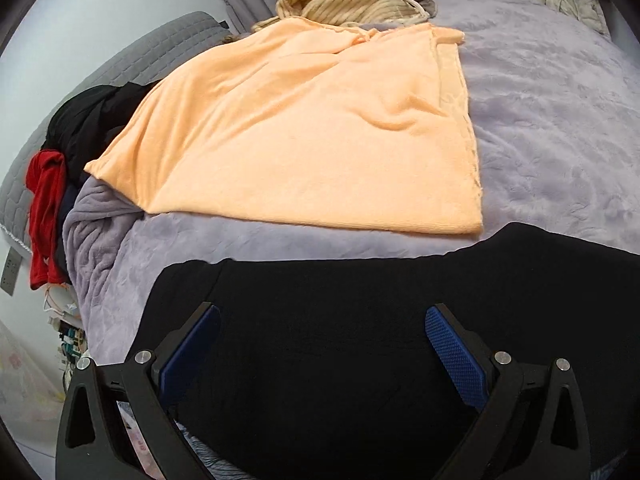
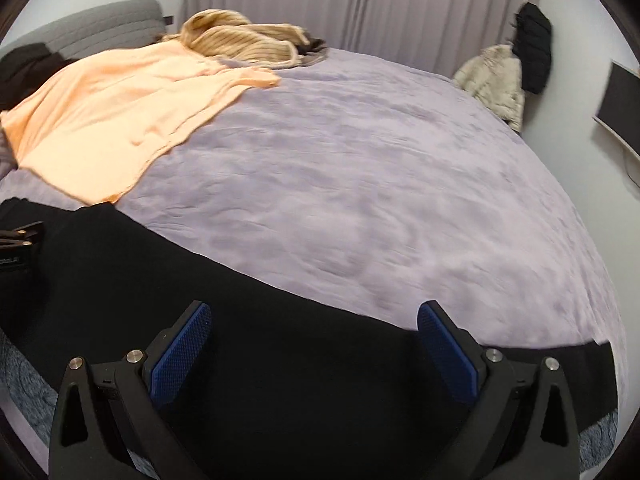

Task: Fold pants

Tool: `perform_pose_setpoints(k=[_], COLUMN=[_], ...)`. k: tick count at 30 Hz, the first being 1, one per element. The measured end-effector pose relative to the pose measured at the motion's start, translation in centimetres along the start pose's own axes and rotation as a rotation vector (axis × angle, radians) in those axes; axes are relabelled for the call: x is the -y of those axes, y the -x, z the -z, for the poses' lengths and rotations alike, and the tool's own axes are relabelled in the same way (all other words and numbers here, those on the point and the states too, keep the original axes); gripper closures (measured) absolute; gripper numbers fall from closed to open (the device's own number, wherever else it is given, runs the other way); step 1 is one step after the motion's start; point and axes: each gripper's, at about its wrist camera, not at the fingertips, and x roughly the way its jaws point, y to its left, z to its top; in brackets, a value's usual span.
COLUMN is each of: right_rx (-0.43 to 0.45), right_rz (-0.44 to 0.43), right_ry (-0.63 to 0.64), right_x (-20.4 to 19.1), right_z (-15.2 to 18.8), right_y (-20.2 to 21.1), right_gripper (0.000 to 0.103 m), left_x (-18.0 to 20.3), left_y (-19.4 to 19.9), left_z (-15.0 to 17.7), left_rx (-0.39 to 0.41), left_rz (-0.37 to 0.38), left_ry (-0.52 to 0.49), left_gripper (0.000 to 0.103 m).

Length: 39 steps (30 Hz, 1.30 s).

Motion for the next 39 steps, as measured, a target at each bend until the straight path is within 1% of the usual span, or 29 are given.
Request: perform_pose_setpoints(k=[1, 2, 3, 4, 5, 6, 8, 10, 11, 13, 17, 19, 21, 22, 23, 24, 26, 27, 30, 31, 33, 34, 36, 38, 39], right_rx=[-0.019, -0.050, -0.071, -0.082, -0.088, -0.087, -0.078, -0.084, -0.093, -0.114, -0.149, -0.158, -0.141, -0.131, -0.112, -0.085, -0.028, -0.002, 0.051, 0.062, 0.061, 0.050, 0.023, 0.003, -0.001], right_rz=[-0.004, 0.011, 0.009, -0.012, -0.011, 0.018, 0.123, 0.221, 0.247, 0.290, 0.400, 0.410, 0.414, 0.427, 0.415, 0.383, 0.303, 0.248, 0.082, 0.028, -0.068, -0.103, -0.134, -0.144, -0.162], right_ry=[0.019, 0.023, 0.012, -0.015, -0.038, -0.043, -0.047, -0.079, -0.104, -0.163, -0.243, -0.305, -0.342, -0.335, -0.318, -0.301, -0.270, -0.245, -0.138, -0.099, -0.018, 0.027, 0.102, 0.125, 0.106], right_x=[-1.0, -1.4, -1.3, -0.8, -0.1, 0.6, 3.0, 6.4, 8.3, 12.1, 18.2, 20.2, 20.5, 19.9, 18.9, 17.7, 14.3, 12.3, 5.6, 3.3, -0.9, -2.8, -5.5, -6.3, -5.7], right_z=[-0.6, -0.9, -1.0, -1.0, -0.8, -0.5, 0.1, 1.0, 1.6, 2.9, 6.4, 7.7, 8.2, 8.2, 8.2, 8.0, 7.3, 6.8, 5.2, 4.8, 4.7, 4.9, 5.8, 7.0, 7.5], right_y=[-1.1, -2.1, -2.8, -3.0, -3.0, -2.7, -2.2, -1.6, -1.4, -0.9, 0.3, 1.1, 2.5, 3.1, 3.7, 4.5, 5.6, 6.0, 6.2, 6.1, 5.7, 5.3, 4.6, 4.0, 3.8], right_gripper=[0.000, 0.000, 0.000, 0.000, 0.000, 0.000, 0.000, 0.000, 0.000, 0.000, 0.000, 0.000, 0.000, 0.000, 0.000, 0.000, 0.000, 0.000, 0.000, 0.000, 0.000, 0.000, 0.000, 0.000, 0.000], left_x=[0.7, 1.2, 1.2, 0.9, 0.2, -0.5, -2.1, -3.8, -4.4, -4.5, -4.8, -6.1, -8.3, -9.3, -10.5, -11.3, -12.3, -12.4, -12.5, -12.6, -13.2, -13.8, -15.1, -16.4, -17.0], left_y=[-0.6, -1.2, -1.6, -2.0, -2.3, -2.6, -3.4, -4.0, -4.2, -4.0, -2.9, -2.7, -2.9, -3.1, -3.4, -3.5, -3.8, -3.6, -2.7, -2.8, -3.1, -3.1, -3.0, -2.8, -2.9], left_z=[-0.3, -0.5, -0.6, -0.6, -0.6, -0.5, -0.2, 0.2, 0.5, 0.9, 1.3, 1.4, 2.0, 2.4, 3.0, 3.5, 4.7, 5.4, 7.8, 8.5, 10.1, 10.9, 12.4, 13.6, 14.0], left_rx=[-0.004, -0.008, -0.011, -0.021, -0.032, -0.038, -0.045, -0.066, -0.072, -0.062, 0.000, 0.010, 0.015, 0.015, 0.016, 0.014, 0.001, 0.000, 0.029, 0.024, 0.017, 0.014, 0.007, 0.005, -0.001], left_rz=[-0.028, -0.065, -0.078, -0.072, -0.062, -0.061, -0.091, 0.011, 0.046, 0.076, 0.082, 0.079, 0.060, 0.043, 0.026, 0.016, 0.021, 0.023, 0.015, 0.009, 0.012, 0.014, 0.009, 0.011, 0.039], left_ry=[-0.017, -0.030, -0.032, -0.025, -0.011, 0.003, 0.023, 0.060, 0.077, 0.081, 0.069, 0.098, 0.145, 0.169, 0.189, 0.211, 0.235, 0.235, 0.243, 0.245, 0.277, 0.299, 0.325, 0.341, 0.349], left_gripper=[0.000, 0.000, 0.000, 0.000, 0.000, 0.000, 0.000, 0.000, 0.000, 0.000, 0.000, 0.000, 0.000, 0.000, 0.000, 0.000, 0.000, 0.000, 0.000, 0.000, 0.000, 0.000, 0.000, 0.000, 0.000])
